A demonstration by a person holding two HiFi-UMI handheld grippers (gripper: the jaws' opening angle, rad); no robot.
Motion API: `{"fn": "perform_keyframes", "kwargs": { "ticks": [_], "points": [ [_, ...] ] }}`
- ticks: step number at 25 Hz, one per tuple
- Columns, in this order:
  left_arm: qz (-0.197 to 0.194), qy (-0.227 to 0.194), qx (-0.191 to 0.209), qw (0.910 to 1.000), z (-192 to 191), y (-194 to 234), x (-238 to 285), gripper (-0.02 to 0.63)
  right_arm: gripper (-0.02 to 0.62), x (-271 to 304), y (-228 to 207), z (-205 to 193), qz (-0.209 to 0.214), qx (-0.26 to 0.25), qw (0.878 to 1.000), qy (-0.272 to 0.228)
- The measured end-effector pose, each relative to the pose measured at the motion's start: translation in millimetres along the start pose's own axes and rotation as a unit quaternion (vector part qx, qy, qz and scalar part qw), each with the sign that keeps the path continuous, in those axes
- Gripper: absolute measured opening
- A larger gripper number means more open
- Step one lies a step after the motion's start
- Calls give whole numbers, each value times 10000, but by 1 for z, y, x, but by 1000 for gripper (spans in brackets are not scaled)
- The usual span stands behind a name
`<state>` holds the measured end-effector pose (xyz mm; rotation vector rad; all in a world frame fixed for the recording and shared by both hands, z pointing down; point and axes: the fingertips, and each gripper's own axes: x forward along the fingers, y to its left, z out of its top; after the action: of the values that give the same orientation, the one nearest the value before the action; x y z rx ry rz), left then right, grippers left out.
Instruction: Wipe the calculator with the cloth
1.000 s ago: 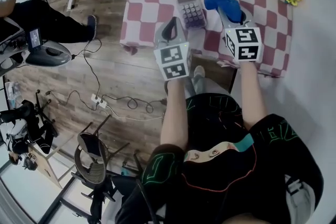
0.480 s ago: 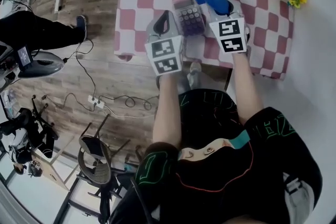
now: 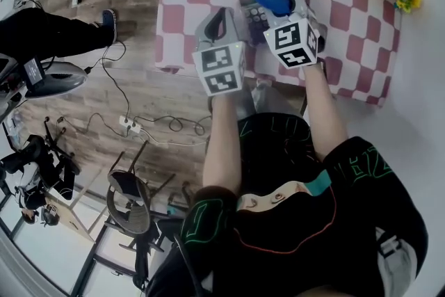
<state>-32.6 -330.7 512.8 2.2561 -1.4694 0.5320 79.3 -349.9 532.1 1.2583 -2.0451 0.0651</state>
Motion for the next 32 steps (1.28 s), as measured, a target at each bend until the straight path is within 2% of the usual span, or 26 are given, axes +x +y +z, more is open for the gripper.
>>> {"fn": "perform_keyframes", "kwargs": {
  "ticks": [6,13,17,26,32],
  "points": [
    [88,-15,-62,9999,-2,5,-7,11,129,0,13,6,114,-223,9997,-60],
    [144,-108,-203,9996,-4,4,-18,11,130,-4,48,9,515,-1142,9921,-105],
    [194,-143,-266,9994,-8,3,-23,11,132,-10,68,9,787,-1453,9861,-168],
    [334,-247,-441,9982,-16,-1,-38,11,132,-29,81,-3,1029,-1396,9843,-320],
    [441,-260,-581,9970,-22,1,-54,11,132,-47,91,-7,1157,-1112,9861,-426]
  ]
}}
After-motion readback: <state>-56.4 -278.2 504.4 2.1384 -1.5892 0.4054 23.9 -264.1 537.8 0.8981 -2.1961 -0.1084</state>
